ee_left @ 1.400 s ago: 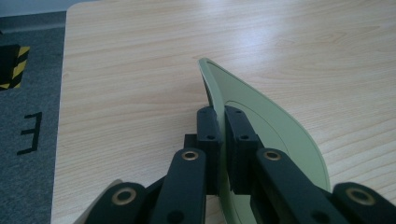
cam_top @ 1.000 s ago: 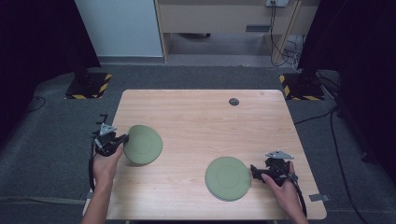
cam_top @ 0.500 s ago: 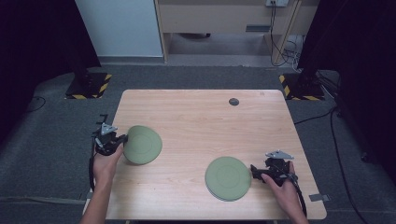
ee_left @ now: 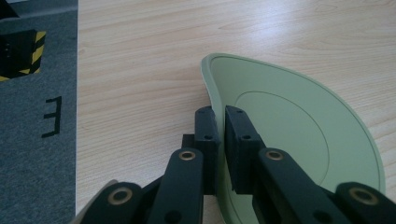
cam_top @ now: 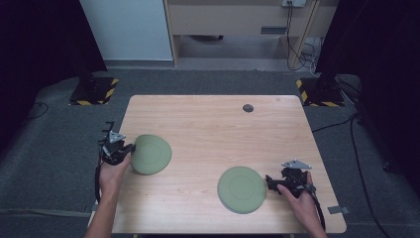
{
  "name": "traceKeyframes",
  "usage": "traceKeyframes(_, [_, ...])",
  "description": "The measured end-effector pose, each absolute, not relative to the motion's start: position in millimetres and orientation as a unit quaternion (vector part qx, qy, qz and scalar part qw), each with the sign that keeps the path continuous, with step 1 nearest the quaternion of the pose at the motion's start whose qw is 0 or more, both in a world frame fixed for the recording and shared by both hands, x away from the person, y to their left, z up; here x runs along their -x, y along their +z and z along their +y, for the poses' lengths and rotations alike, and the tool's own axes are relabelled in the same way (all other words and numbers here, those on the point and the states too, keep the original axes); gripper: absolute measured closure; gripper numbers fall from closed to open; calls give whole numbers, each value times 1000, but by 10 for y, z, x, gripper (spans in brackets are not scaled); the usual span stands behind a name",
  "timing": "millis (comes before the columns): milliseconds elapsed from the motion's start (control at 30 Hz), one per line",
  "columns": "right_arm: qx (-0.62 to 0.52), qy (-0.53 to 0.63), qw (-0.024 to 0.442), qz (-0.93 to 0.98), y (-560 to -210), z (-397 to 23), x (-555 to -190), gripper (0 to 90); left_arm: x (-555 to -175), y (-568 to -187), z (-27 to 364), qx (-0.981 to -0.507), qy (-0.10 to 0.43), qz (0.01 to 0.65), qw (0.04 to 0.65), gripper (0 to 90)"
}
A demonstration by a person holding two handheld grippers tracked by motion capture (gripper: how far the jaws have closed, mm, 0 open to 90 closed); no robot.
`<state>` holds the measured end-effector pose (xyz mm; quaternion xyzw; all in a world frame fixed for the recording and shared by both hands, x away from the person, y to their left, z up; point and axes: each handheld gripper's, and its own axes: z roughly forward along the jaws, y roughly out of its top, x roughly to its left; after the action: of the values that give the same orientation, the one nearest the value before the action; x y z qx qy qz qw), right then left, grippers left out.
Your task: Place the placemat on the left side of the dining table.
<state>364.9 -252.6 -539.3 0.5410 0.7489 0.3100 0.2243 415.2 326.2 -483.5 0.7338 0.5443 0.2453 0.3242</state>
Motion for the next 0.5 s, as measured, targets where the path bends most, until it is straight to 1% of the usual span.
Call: traceKeyframes(500, [-541, 310, 224, 749, -5393, -2526, -3648, 6, -4179, -4860, 3299, -733, 247, 550, 314, 826])
